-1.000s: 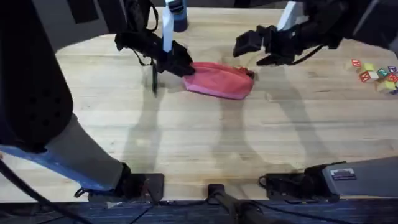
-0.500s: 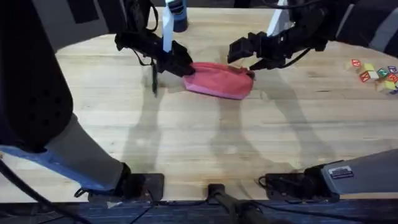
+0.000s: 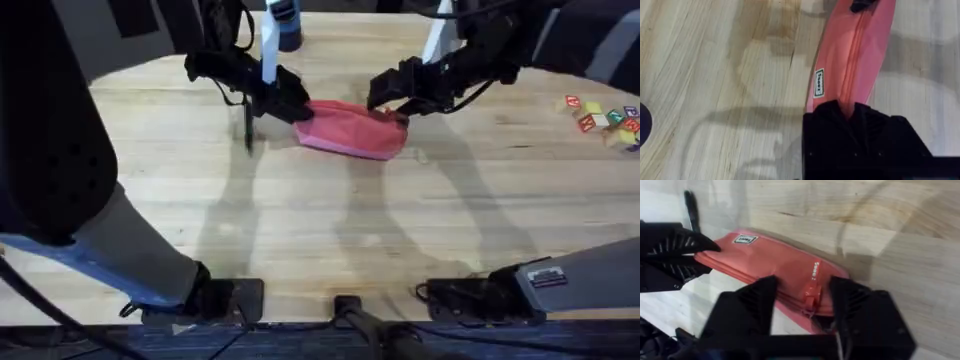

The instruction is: Unzip the bag, pick up the pens from the table one at a time and place them inside, then zip the bag closed.

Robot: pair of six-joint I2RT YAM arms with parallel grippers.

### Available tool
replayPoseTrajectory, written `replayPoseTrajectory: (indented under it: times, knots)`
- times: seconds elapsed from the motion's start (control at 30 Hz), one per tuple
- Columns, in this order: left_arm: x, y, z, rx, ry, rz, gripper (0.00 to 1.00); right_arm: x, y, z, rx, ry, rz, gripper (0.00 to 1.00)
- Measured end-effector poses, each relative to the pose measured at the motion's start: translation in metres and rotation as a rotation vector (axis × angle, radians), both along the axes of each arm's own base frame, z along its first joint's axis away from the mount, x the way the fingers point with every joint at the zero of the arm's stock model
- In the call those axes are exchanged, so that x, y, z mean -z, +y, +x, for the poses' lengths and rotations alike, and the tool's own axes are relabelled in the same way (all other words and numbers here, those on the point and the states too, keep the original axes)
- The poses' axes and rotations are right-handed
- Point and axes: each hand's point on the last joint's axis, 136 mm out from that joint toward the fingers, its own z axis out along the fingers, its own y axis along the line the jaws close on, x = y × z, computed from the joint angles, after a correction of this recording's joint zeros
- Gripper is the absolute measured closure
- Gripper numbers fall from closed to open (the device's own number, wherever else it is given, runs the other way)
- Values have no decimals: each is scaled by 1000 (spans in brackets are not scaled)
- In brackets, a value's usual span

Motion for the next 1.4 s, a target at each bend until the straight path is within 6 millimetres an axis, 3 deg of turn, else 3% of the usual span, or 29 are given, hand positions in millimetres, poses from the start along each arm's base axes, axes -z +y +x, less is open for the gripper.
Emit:
replayPoseTrajectory:
  times: [0.2, 0.33, 0.4, 0.8, 1.07, 1.4]
  knots:
    - [0, 0, 0, 0, 0, 0, 958, 3, 2, 3, -3, -3, 0, 621]
    - [0, 0, 0, 0, 0, 0, 958, 3, 2, 3, -1, -5, -6, 895]
    - [0, 0, 0, 0, 1, 0, 958, 3, 3, 3, -3, -5, -5, 964]
    - [0, 0, 0, 0, 2, 0, 958, 0, 3, 3, -4, -13, -3, 970]
    - [0, 0, 0, 0, 0, 0, 958, -43, 3, 1, -5, -126, 22, 970]
    - [0, 0, 0, 0, 0, 0, 958, -46, 4, 0, -8, -132, 29, 970]
